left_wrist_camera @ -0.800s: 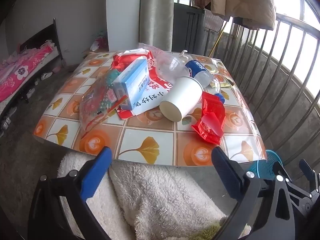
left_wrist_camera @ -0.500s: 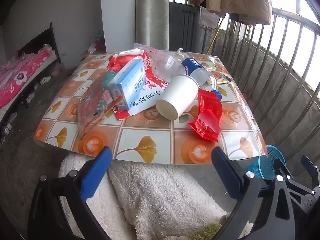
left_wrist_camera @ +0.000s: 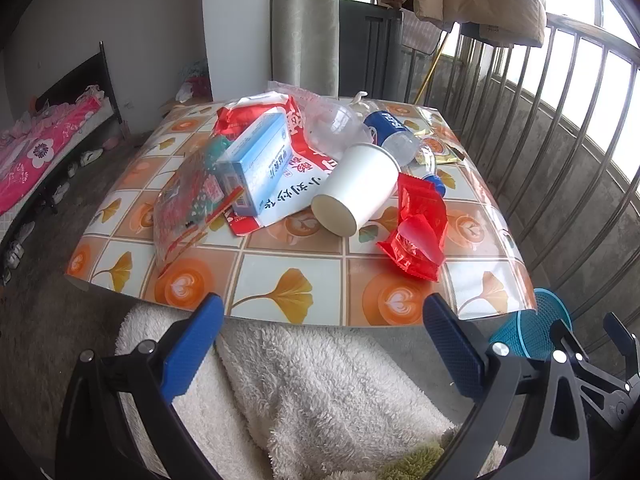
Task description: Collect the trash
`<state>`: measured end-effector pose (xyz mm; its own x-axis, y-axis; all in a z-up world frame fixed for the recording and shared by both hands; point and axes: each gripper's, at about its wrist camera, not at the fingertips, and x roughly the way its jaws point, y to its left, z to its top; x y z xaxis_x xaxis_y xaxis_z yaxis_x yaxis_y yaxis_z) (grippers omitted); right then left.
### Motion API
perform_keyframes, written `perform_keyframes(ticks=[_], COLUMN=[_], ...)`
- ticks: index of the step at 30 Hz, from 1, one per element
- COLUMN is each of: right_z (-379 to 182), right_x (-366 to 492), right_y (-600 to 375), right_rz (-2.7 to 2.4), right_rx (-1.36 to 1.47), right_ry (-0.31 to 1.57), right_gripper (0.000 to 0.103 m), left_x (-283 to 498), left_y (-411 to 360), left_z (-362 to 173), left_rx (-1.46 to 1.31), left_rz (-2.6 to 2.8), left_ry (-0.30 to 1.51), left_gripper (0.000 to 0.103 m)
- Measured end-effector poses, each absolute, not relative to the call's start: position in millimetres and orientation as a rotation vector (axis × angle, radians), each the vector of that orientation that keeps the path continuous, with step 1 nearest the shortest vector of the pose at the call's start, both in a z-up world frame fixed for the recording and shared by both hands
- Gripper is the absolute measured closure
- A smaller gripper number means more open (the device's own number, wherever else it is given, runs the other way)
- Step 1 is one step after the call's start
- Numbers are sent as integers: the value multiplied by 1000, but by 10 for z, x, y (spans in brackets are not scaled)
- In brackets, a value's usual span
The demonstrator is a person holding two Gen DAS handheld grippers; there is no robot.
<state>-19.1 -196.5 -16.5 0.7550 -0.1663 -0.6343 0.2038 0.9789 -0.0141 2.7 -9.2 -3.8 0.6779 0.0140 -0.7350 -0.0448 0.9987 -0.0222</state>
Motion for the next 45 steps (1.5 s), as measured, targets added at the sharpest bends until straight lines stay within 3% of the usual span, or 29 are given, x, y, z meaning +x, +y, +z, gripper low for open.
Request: perform_keyframes(ticks=[45], right_z=[-147], right_x=[-190], right_y=[-2028], right_rz=[-218], right_rx=[73], right_ry=[702], right_gripper=[8], left_x=[17], left_y=[-47], left_z=[-37], left_rx=[-43], left_rz=[42], left_ry=[832], left_gripper=[5])
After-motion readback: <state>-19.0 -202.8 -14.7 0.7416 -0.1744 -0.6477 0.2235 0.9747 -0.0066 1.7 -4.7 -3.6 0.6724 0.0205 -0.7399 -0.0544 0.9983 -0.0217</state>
